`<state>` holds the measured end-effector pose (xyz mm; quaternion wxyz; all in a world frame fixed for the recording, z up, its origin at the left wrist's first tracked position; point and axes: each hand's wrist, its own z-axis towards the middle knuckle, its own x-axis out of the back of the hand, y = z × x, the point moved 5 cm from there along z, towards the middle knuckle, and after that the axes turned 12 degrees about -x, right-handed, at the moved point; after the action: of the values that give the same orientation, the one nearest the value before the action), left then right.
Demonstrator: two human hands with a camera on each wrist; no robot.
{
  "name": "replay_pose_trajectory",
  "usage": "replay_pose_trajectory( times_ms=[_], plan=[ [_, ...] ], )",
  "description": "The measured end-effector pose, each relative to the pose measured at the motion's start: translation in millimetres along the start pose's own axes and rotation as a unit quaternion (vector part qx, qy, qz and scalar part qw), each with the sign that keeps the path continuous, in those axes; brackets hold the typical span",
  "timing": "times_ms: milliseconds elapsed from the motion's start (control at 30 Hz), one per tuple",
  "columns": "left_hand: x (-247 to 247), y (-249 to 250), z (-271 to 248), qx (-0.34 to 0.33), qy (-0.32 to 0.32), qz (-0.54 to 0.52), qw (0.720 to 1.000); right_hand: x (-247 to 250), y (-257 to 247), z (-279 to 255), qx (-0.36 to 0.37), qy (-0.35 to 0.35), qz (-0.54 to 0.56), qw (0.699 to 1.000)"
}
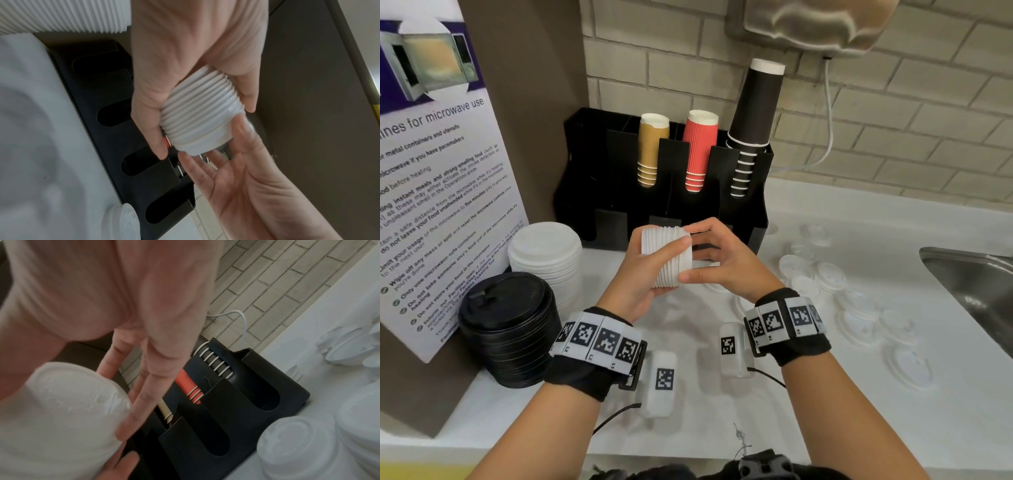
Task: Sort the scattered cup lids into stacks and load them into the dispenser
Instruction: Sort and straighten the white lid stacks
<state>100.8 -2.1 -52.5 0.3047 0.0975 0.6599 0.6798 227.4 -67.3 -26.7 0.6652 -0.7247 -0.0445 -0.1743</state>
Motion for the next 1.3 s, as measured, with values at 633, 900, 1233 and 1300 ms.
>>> replay_pose_trajectory(
  times_ms=[633, 900, 1233, 1300],
  plan=[
    [14, -7, 14, 0.014, 0.049, -0.009, 0.999, 30, 83, 64, -0.290, -0.060, -0.536, 0.791],
    [14, -7, 10, 0.041, 0.021, -0.013, 0.999, 41, 54, 41, -0.209, -0.026, -0.199, 0.957],
    [-11, -11, -1, 0.064, -0.040, -0.038, 0.996, 16, 0, -22, -0.006, -0.005, -0.020, 1.000],
    [-16, -11, -3, 0.057, -0.037, -0.037, 0.997, 17, 1, -28, -0.006, 0.015, -0.012, 1.000]
  ],
)
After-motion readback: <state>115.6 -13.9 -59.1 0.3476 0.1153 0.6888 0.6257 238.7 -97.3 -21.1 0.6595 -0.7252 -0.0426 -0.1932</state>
